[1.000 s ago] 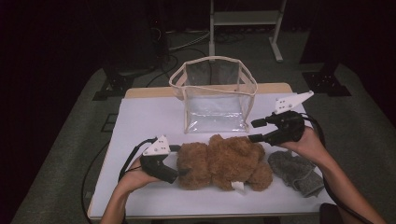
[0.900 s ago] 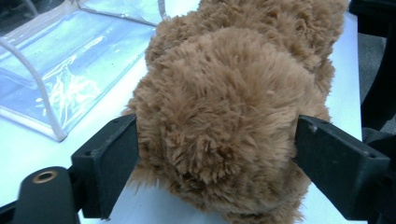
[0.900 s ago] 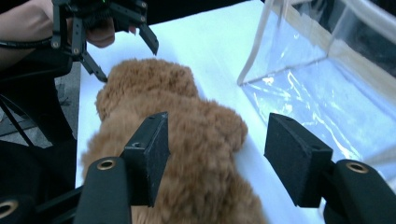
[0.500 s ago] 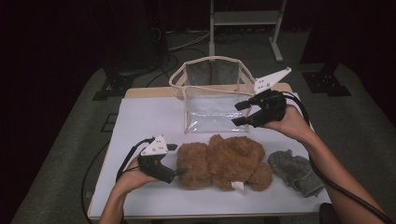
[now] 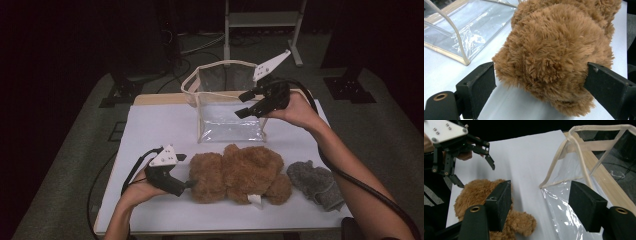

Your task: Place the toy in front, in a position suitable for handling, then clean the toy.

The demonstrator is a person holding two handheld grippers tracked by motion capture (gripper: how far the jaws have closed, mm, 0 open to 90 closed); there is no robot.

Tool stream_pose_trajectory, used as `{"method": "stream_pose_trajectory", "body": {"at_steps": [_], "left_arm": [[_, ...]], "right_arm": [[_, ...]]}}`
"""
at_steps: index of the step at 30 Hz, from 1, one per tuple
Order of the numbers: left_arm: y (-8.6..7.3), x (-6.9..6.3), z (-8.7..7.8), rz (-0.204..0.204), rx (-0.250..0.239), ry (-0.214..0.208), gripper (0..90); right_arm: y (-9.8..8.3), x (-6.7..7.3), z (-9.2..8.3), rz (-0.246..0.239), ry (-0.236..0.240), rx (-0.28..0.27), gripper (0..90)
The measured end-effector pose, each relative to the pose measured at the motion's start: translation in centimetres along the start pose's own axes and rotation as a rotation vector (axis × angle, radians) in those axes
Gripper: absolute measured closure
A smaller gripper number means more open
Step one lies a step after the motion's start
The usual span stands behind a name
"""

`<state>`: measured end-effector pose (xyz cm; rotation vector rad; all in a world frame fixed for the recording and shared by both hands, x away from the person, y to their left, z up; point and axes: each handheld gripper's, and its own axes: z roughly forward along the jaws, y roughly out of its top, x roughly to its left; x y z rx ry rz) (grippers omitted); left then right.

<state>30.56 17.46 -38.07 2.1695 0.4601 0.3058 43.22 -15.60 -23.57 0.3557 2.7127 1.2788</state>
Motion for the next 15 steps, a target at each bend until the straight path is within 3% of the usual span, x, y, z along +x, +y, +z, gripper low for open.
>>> {"method": "stream_pose_trajectory", "body": {"at_steps": [7,15], "left_arm": [[-0.2,0.1,0.0,-0.003,0.010,-0.004,9.3],[-0.3,0.1,0.0,-0.005,0.017,-0.004,8.8]], "right_arm": [[2.1,-1.2,0.4,-0.012,-0.013,0.021,32.9],[2.5,-2.3,1.5,0.002,-0.012,0.043,32.0]]}}
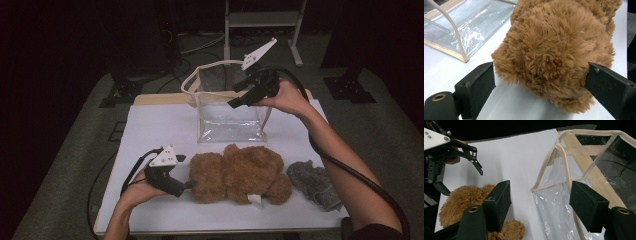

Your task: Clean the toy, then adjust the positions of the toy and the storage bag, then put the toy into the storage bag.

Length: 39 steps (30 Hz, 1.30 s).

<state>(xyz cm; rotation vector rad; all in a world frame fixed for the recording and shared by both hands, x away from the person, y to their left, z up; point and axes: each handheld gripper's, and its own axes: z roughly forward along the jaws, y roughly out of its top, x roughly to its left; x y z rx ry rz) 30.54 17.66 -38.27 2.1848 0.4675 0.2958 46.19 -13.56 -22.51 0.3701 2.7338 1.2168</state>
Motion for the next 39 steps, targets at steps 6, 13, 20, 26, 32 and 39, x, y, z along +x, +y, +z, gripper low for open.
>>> {"method": "stream_pose_trajectory", "body": {"at_steps": [6,13,20,26,32,39], "left_arm": [[-0.2,0.2,-0.1,-0.003,0.004,0.002,8.7],[-0.1,0.1,0.0,0.003,0.012,0.002,8.4],[-0.2,0.2,0.1,-0.002,0.015,-0.009,8.4],[-0.4,0.3,0.2,-0.005,0.020,-0.013,8.4],[-0.7,0.3,0.0,-0.014,0.022,-0.005,8.4],[-0.8,0.3,-0.3,-0.019,0.022,0.002,8.4]], "right_arm": [[-0.2,-0.5,0.9,0.006,0.009,0.008,31.8],[-0.4,-1.1,1.4,0.011,0.005,0.013,31.7],[-0.7,-2.7,2.3,0.018,-0.038,0.060,35.1],[-1.4,-3.7,3.2,0.029,-0.060,0.109,52.2],[-1.9,-3.5,4.1,-0.014,-0.056,0.187,84.2],[-2.2,-2.5,4.0,-0.019,-0.017,0.194,87.2]]}}
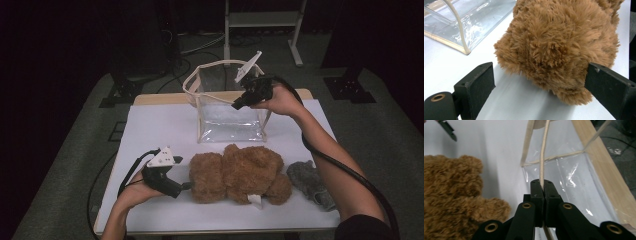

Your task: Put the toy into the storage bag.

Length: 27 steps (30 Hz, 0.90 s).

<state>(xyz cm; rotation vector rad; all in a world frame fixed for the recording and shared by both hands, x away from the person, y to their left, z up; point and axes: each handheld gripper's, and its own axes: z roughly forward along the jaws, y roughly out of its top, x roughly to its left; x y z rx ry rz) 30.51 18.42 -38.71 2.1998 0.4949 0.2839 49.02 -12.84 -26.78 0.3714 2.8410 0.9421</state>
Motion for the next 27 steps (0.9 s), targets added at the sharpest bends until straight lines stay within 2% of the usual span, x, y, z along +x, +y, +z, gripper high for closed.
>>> {"method": "stream_pose_trajectory", "body": {"at_steps": [6,12,15,19,20,21,22,25,27], "left_arm": [[0.0,0.0,-0.1,-0.001,0.000,0.004,8.4],[0.2,-0.1,-0.2,0.002,-0.005,0.005,8.4],[0.2,-0.1,-0.2,0.005,-0.004,0.001,8.4],[0.2,-0.1,-0.1,0.007,-0.002,0.003,8.4],[0.2,-0.1,-0.1,0.004,-0.001,0.003,8.4],[0.1,-0.1,-0.1,0.000,-0.003,0.004,8.4],[0.1,0.0,-0.1,0.001,-0.002,0.004,8.4],[0.1,0.0,-0.1,0.001,-0.002,0.004,8.4],[0.0,0.0,0.0,-0.002,-0.004,0.004,8.4]], "right_arm": [[-0.5,0.9,-0.3,-0.013,0.020,-0.016,87.2],[-0.7,2.8,-1.2,-0.039,0.059,-0.019,87.3],[-0.8,3.3,-1.5,-0.046,0.076,-0.023,87.2],[-1.3,3.4,-1.4,-0.023,0.093,-0.015,86.0],[-1.4,3.3,-1.4,-0.010,0.096,-0.025,77.8],[-1.4,3.3,-1.5,0.003,0.069,-0.036,63.8],[-1.5,3.2,-1.8,0.020,0.052,-0.051,56.6],[-1.5,3.7,-3.1,0.016,0.016,-0.099,42.0],[-1.6,4.3,-3.9,0.008,0.016,-0.119,37.7]]}}
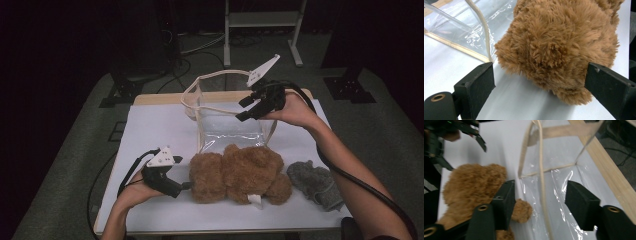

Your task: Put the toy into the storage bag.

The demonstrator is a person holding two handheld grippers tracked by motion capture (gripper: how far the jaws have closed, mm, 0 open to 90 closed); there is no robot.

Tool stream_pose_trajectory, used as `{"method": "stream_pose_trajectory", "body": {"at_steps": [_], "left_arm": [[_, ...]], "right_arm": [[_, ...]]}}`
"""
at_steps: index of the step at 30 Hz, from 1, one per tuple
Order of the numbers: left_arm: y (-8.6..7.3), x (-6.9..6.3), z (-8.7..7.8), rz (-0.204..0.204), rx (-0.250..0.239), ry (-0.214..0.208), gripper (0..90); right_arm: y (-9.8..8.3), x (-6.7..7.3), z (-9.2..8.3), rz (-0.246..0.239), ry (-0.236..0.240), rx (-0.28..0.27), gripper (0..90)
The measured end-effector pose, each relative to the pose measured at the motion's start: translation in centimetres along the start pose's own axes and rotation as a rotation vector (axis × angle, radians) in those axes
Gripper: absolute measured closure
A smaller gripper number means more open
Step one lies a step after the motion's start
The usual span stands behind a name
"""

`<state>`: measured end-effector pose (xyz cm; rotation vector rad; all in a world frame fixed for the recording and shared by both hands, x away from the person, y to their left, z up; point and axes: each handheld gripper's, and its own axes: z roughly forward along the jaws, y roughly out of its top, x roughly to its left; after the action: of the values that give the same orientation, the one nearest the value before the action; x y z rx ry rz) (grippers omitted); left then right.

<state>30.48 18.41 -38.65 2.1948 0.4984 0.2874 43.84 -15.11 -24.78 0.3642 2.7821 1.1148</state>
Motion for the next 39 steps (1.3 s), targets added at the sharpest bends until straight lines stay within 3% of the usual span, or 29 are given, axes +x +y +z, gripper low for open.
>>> {"method": "stream_pose_trajectory", "body": {"at_steps": [3,8,9,10,12,15,16,20,23,24,28,39], "left_arm": [[0.0,0.0,0.0,-0.005,-0.006,-0.001,8.4],[0.1,0.0,0.0,0.001,0.000,0.001,8.4],[0.1,0.0,0.0,0.001,0.000,0.001,8.4],[0.1,0.0,0.0,0.001,0.002,-0.001,8.4],[0.1,0.0,0.1,-0.001,0.002,-0.004,8.4],[0.0,0.1,0.2,-0.006,0.006,-0.003,8.4],[-0.1,0.2,0.3,-0.013,0.008,-0.004,8.4],[-0.2,0.3,0.2,-0.018,0.005,-0.004,8.4],[-0.2,0.3,0.2,-0.027,-0.006,-0.004,8.4],[-0.2,0.2,0.2,-0.030,-0.016,-0.010,8.4],[-0.2,0.3,0.2,-0.033,-0.012,-0.007,8.4],[-0.2,0.4,-0.1,-0.031,-0.017,0.002,8.4]], "right_arm": [[0.2,1.4,-1.2,-0.021,-0.015,-0.031,32.9],[0.0,4.8,-1.8,-0.061,0.034,-0.054,28.1],[0.0,4.8,-1.8,-0.061,0.034,-0.054,28.1],[-0.4,6.2,-1.1,-0.090,0.071,-0.034,26.3],[-0.9,7.3,-0.2,-0.103,0.107,-0.009,26.2],[-1.6,7.9,0.7,-0.115,0.124,0.019,25.1],[-2.5,8.5,1.8,-0.111,0.144,0.052,25.1],[-3.7,8.8,3.5,-0.102,0.169,0.093,24.0],[-4.3,9.0,4.3,-0.115,0.163,0.131,23.4],[-4.7,9.3,5.1,-0.130,0.156,0.176,21.9],[-5.5,9.6,6.1,-0.146,0.146,0.203,19.3],[-6.5,9.4,7.5,-0.142,0.153,0.194,16.6]]}}
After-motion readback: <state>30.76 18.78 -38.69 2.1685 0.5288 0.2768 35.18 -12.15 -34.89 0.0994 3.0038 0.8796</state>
